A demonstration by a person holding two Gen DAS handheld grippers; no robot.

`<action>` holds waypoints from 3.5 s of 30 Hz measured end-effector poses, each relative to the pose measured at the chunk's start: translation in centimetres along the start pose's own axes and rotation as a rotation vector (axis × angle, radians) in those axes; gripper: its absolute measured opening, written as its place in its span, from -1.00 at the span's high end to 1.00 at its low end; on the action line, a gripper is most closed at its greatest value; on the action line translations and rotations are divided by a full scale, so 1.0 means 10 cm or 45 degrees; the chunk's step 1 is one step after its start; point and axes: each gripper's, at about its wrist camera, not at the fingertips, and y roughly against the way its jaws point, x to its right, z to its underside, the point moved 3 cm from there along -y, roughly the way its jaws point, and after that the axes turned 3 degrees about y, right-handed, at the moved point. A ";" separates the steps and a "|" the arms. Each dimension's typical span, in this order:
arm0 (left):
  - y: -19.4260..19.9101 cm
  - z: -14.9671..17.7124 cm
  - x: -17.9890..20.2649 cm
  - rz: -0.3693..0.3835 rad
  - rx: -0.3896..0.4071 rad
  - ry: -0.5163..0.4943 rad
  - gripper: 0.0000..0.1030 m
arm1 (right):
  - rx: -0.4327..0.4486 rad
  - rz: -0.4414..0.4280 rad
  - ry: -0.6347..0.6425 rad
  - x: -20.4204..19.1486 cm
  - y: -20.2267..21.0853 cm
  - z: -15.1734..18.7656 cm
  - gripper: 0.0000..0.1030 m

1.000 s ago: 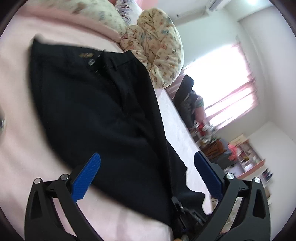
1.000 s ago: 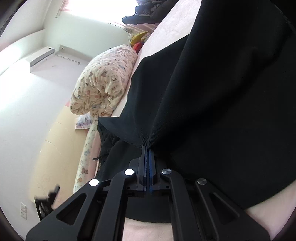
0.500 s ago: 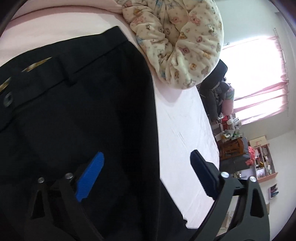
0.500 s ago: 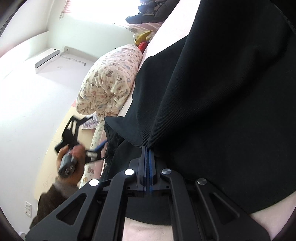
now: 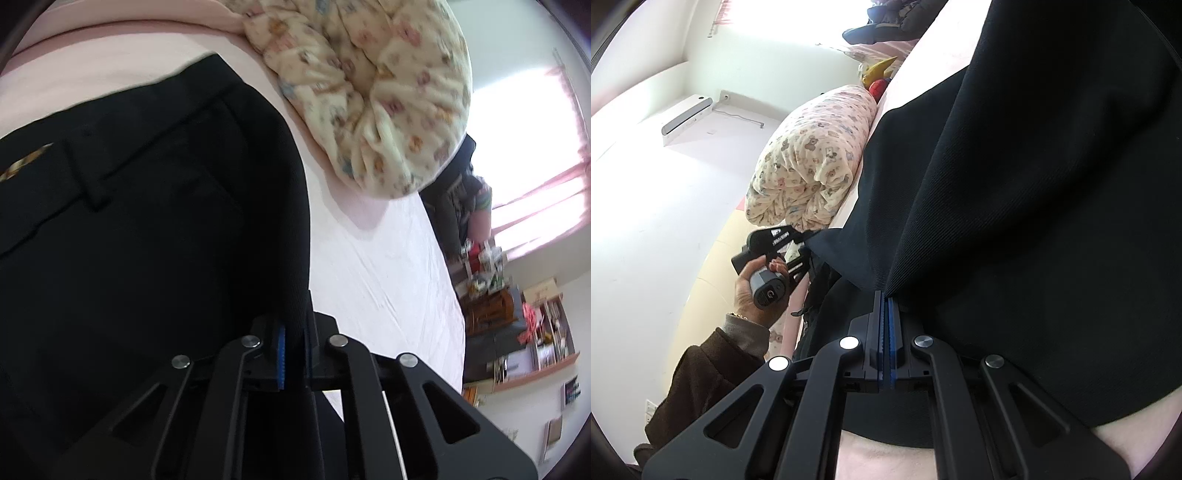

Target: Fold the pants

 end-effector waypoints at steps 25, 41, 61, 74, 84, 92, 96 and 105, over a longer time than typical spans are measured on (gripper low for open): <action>2.40 1.17 -0.96 0.055 0.321 0.018 0.88 | 0.268 -0.089 0.202 -0.38 0.74 -0.23 0.97; 2.33 1.72 -1.73 -0.038 0.319 0.171 0.31 | -0.165 0.297 0.217 0.05 0.85 0.18 0.91; 2.23 2.25 -0.90 0.139 0.322 -0.410 -0.94 | 0.154 0.417 -0.496 0.87 1.49 -0.81 0.16; 1.94 2.33 -1.08 0.051 0.260 -0.464 -0.96 | 0.369 0.571 -0.237 0.70 1.68 -1.22 0.92; 1.93 2.29 -1.12 0.111 0.245 -0.436 -0.97 | 0.432 0.653 -0.098 0.71 2.16 -0.98 0.93; 1.92 2.30 -1.13 0.124 0.244 -0.428 -0.97 | 0.260 0.652 -0.144 0.98 2.24 -0.87 0.58; 1.92 2.30 -1.13 0.122 0.244 -0.428 -0.97 | 0.425 0.580 -0.210 0.96 2.76 -0.96 0.53; 1.92 2.30 -1.14 0.118 0.242 -0.433 -0.97 | 0.607 0.576 -0.524 1.45 3.25 -1.33 0.53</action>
